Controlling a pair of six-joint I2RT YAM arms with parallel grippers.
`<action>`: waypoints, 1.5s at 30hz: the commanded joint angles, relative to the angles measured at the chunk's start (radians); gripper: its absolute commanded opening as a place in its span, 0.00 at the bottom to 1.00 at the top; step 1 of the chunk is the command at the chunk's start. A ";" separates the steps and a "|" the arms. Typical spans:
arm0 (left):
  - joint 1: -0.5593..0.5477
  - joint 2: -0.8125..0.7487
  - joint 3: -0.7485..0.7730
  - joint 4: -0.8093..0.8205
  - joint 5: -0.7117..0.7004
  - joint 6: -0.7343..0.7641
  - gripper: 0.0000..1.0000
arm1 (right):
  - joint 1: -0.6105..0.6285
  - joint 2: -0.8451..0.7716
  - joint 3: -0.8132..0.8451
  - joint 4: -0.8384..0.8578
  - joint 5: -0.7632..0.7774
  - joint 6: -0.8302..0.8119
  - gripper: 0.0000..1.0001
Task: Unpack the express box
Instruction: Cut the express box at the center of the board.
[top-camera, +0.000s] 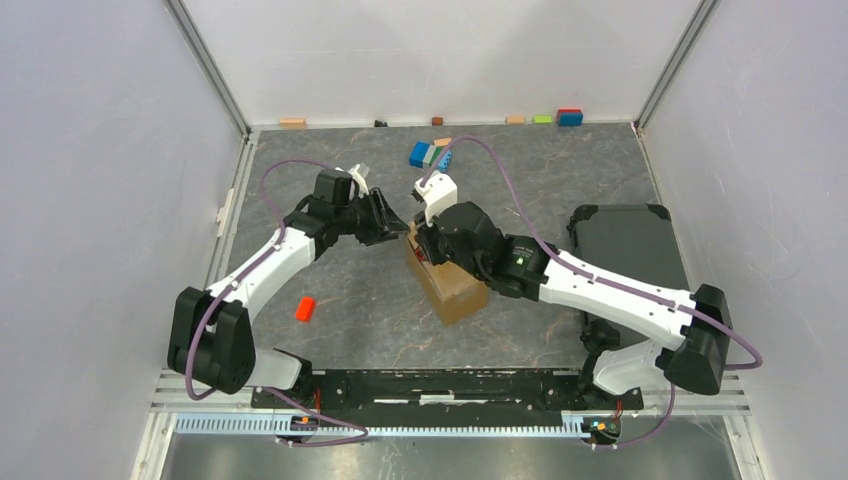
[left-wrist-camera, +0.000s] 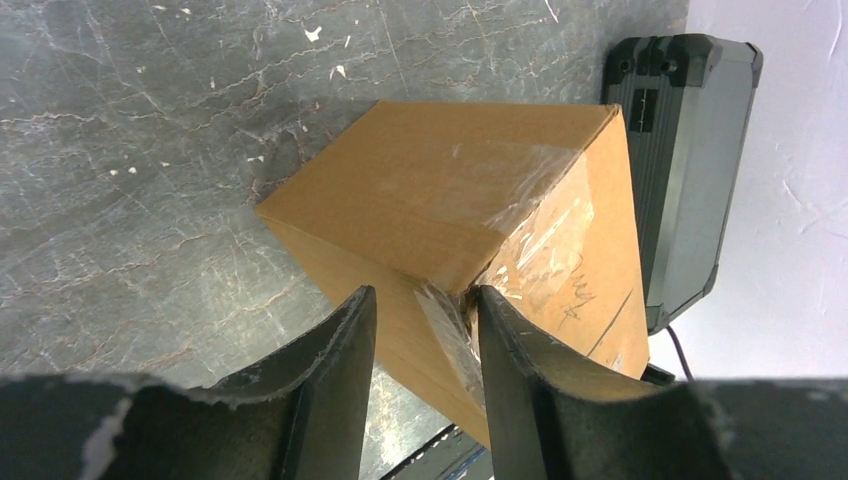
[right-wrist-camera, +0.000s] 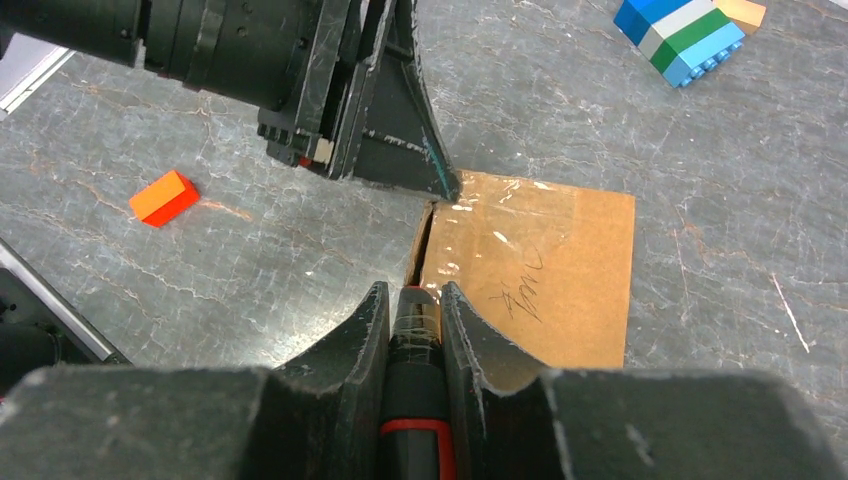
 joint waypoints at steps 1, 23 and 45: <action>-0.018 -0.045 -0.002 -0.080 -0.043 0.064 0.49 | -0.048 0.042 0.065 -0.023 -0.060 -0.048 0.00; -0.061 -0.122 0.055 -0.102 -0.036 0.008 0.63 | -0.095 0.050 0.060 -0.029 -0.164 -0.078 0.00; -0.215 -0.198 -0.203 0.178 -0.033 -0.153 0.54 | -0.096 0.042 0.054 -0.020 -0.122 -0.055 0.00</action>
